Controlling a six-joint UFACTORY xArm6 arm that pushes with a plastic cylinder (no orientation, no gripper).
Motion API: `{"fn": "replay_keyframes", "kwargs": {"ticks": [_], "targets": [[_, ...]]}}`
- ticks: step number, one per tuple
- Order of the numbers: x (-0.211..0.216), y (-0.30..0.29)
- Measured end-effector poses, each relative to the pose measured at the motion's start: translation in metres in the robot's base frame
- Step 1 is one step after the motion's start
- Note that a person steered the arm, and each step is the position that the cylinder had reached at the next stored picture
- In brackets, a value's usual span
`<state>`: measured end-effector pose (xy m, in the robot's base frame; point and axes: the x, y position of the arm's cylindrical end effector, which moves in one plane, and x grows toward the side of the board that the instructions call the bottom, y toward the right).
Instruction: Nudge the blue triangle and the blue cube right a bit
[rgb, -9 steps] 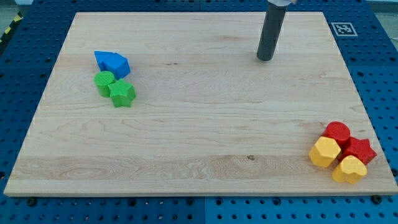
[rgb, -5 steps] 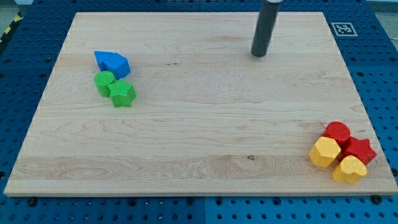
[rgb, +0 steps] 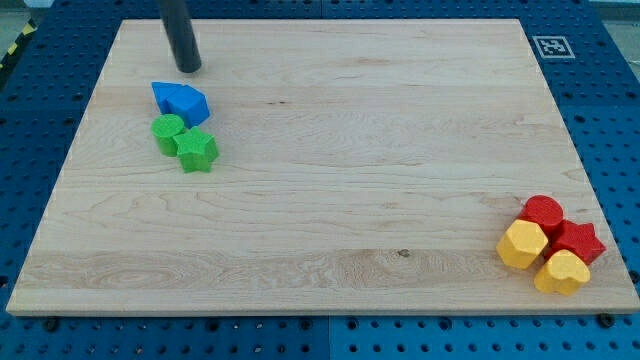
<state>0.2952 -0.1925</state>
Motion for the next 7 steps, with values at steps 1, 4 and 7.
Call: {"fn": "replay_keyframes", "kwargs": {"ticks": [1,4,7], "targets": [[0.0,-0.038],[0.056,-0.069],[0.074,0.032]]}}
